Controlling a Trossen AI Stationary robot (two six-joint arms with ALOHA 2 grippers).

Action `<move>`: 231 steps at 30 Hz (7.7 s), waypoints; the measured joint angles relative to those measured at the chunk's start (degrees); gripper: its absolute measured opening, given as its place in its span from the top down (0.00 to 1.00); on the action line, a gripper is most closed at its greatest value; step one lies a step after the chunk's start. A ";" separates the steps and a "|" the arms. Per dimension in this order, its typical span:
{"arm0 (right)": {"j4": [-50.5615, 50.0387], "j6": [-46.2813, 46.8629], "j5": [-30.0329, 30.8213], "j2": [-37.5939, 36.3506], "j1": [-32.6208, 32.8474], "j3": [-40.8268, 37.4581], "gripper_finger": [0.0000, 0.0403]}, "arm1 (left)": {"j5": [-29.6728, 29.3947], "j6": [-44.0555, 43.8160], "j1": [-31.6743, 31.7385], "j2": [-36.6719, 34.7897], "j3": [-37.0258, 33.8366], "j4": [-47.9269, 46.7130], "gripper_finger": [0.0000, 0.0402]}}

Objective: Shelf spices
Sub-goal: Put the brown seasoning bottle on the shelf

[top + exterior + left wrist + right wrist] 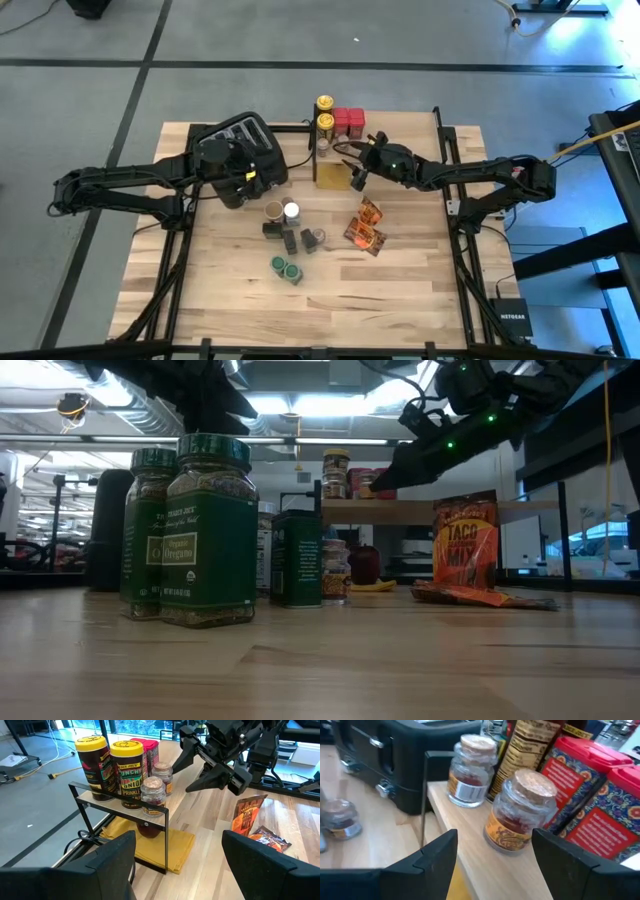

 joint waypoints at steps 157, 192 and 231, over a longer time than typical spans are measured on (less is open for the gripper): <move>-24.00 5.66 -9.29 19.15 26.29 17.97 0.35 | 0.02 -0.90 0.00 0.01 -0.02 -0.02 0.28; -22.28 15.91 -7.40 23.78 24.08 18.13 0.61 | 0.02 -0.87 0.02 0.02 -0.02 -0.01 0.28; -35.20 22.18 8.49 18.78 38.04 20.72 0.27 | 0.02 -1.05 0.02 0.02 -0.02 0.35 0.28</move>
